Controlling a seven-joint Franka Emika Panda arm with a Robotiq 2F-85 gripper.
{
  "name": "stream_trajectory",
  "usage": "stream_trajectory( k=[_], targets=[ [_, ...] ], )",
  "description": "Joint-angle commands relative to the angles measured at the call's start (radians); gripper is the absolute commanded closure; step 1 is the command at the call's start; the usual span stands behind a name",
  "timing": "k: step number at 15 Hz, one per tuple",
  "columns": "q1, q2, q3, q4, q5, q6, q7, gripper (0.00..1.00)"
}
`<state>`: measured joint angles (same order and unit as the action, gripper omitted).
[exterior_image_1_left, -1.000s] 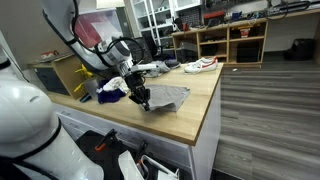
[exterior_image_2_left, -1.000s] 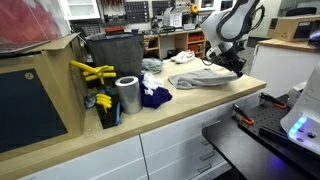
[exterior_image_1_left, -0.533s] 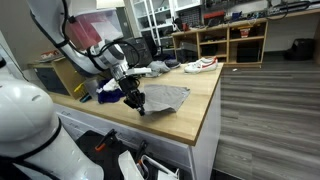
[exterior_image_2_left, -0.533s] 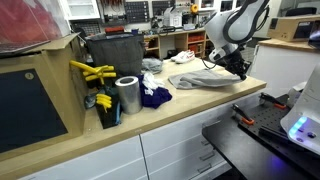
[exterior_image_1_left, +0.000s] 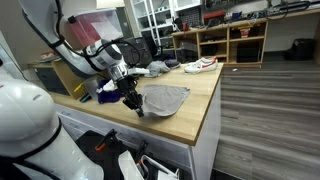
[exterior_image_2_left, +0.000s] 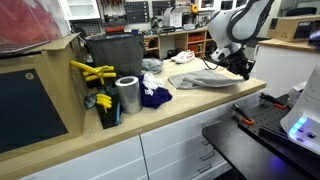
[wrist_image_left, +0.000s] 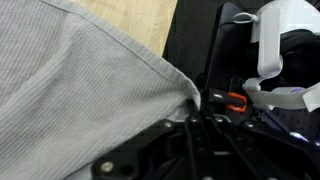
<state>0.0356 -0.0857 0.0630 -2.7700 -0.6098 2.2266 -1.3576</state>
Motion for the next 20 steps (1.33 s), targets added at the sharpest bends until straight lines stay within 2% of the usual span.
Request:
stream_trajectory(
  k=[1,3,4,5,8,9,11,20],
  targets=[
    [-0.002,-0.057,-0.031,-0.004,0.006,-0.016,-0.088,0.63],
    [-0.003,-0.078,-0.044,0.0,0.021,-0.03,-0.12,0.47],
    [-0.006,-0.121,-0.054,-0.042,0.023,-0.023,-0.126,0.4],
    [-0.008,-0.108,-0.06,-0.016,0.031,-0.026,-0.122,0.34],
    [-0.021,-0.126,-0.086,-0.001,0.109,-0.004,-0.008,0.1],
    [-0.024,-0.095,-0.09,0.039,0.144,-0.013,0.014,0.04],
    [-0.028,-0.036,-0.101,0.114,0.217,-0.034,0.05,0.0],
    [-0.045,0.326,-0.084,0.533,0.502,-0.073,0.315,0.0]
  ],
)
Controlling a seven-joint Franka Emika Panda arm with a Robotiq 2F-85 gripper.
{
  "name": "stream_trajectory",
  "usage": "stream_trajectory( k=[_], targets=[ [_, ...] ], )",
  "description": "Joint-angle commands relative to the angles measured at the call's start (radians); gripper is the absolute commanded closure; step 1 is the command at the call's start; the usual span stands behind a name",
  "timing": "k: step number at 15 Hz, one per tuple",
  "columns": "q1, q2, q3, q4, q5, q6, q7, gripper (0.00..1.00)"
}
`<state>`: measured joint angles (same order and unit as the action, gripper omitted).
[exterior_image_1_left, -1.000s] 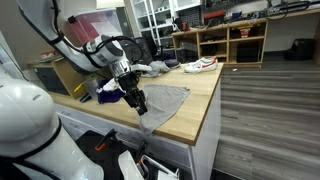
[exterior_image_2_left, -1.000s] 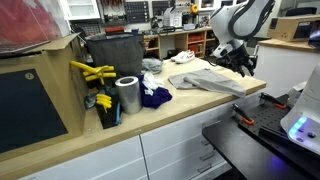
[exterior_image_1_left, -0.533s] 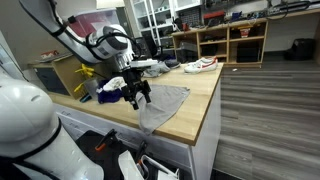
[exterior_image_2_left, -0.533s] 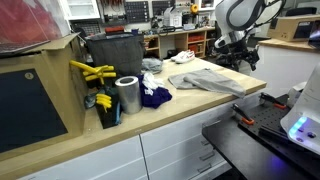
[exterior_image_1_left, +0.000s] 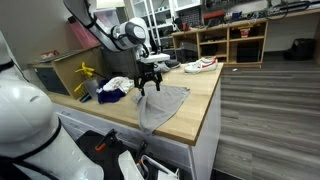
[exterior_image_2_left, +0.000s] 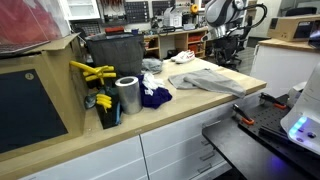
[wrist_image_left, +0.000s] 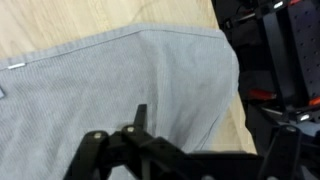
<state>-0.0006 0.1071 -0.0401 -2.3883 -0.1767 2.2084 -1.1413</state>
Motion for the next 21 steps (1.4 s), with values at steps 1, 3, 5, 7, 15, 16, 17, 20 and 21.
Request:
stream_trajectory(
  k=[1,3,5,7,15,16,17,20,21],
  targets=[
    [-0.013,0.172,0.024,0.192,0.095,-0.06,0.135,0.0],
    [-0.018,0.242,0.035,0.276,0.145,-0.089,0.212,0.0],
    [-0.024,0.299,0.051,0.355,0.192,-0.132,0.292,0.0],
    [-0.028,0.347,0.068,0.425,0.241,-0.176,0.374,0.0],
    [-0.069,0.46,0.132,0.585,0.467,-0.278,0.661,0.0],
    [-0.077,0.47,0.138,0.592,0.498,-0.264,0.692,0.0],
    [-0.081,0.477,0.14,0.595,0.529,-0.24,0.72,0.0],
    [-0.087,0.49,0.142,0.591,0.612,-0.153,0.802,0.28],
    [-0.081,0.484,0.139,0.574,0.628,-0.092,0.824,0.34]
  ],
)
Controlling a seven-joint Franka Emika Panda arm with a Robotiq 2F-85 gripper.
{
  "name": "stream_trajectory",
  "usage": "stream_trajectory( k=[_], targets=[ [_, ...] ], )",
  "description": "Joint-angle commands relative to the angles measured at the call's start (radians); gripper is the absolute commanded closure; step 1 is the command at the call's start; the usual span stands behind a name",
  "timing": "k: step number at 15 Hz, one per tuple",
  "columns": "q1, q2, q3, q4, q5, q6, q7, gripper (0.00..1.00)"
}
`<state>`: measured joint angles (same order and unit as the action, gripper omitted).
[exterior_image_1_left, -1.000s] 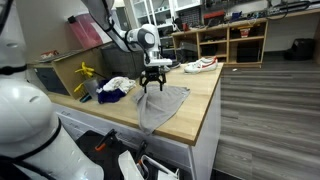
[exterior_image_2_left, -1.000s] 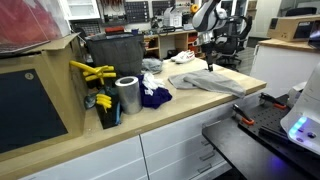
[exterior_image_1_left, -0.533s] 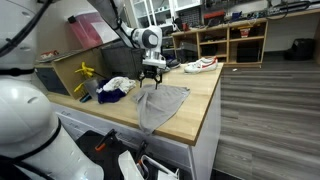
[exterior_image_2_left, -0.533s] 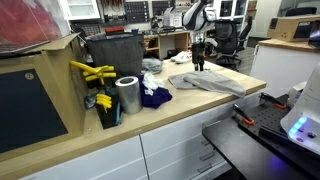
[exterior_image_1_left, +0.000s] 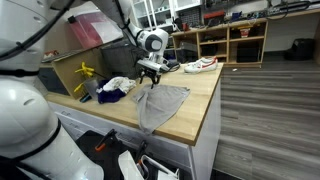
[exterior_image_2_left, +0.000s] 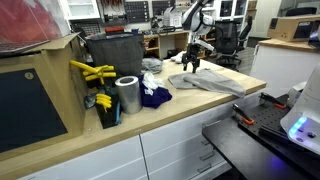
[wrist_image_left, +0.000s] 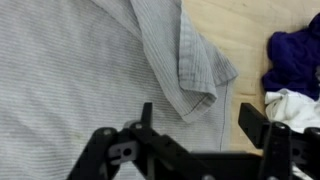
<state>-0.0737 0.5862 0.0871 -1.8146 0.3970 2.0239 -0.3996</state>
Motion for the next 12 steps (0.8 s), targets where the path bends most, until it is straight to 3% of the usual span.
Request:
stream_trajectory(
  k=[1,5,9,12],
  targets=[
    [-0.001,0.001,0.011,-0.013,0.067,0.154,0.105,0.42],
    [0.037,0.006,0.01,-0.051,0.033,0.37,0.2,0.73],
    [0.083,0.027,0.001,-0.087,-0.034,0.496,0.299,1.0],
    [0.108,0.056,-0.013,-0.093,-0.092,0.546,0.378,1.0]
  ],
)
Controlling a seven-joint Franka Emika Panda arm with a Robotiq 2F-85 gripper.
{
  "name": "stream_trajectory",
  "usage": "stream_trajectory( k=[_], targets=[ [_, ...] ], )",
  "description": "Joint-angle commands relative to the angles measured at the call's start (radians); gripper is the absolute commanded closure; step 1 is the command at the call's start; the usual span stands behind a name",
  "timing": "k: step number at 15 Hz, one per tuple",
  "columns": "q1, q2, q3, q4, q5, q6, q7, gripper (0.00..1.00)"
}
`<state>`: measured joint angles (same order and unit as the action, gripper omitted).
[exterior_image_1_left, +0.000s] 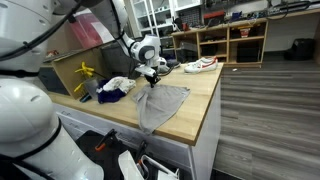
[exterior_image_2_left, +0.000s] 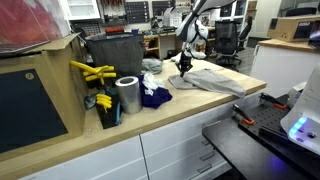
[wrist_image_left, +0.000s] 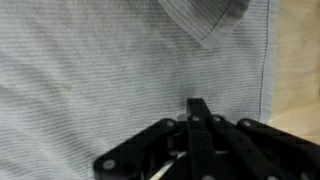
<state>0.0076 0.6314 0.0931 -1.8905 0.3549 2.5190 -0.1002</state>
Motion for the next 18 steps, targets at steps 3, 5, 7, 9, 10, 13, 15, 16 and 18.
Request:
stream_trajectory(
  k=[3,5,7,9,10,13,15,16,18],
  targets=[
    [0.042,0.023,-0.035,-0.019,-0.101,0.075,0.135,1.0],
    [0.051,0.026,-0.044,-0.015,-0.128,0.075,0.166,1.0],
    [0.059,0.029,-0.055,-0.011,-0.154,0.075,0.191,1.0],
    [0.073,0.038,-0.072,0.001,-0.182,0.076,0.22,1.0],
    [0.081,0.041,-0.085,0.006,-0.201,0.077,0.235,1.0],
    [0.099,0.063,-0.122,0.041,-0.25,0.071,0.286,1.0],
    [0.11,0.081,-0.144,0.067,-0.278,0.067,0.317,1.0],
    [0.113,0.093,-0.154,0.085,-0.289,0.061,0.332,1.0],
    [0.117,0.113,-0.165,0.119,-0.303,0.054,0.358,1.0]
  ],
)
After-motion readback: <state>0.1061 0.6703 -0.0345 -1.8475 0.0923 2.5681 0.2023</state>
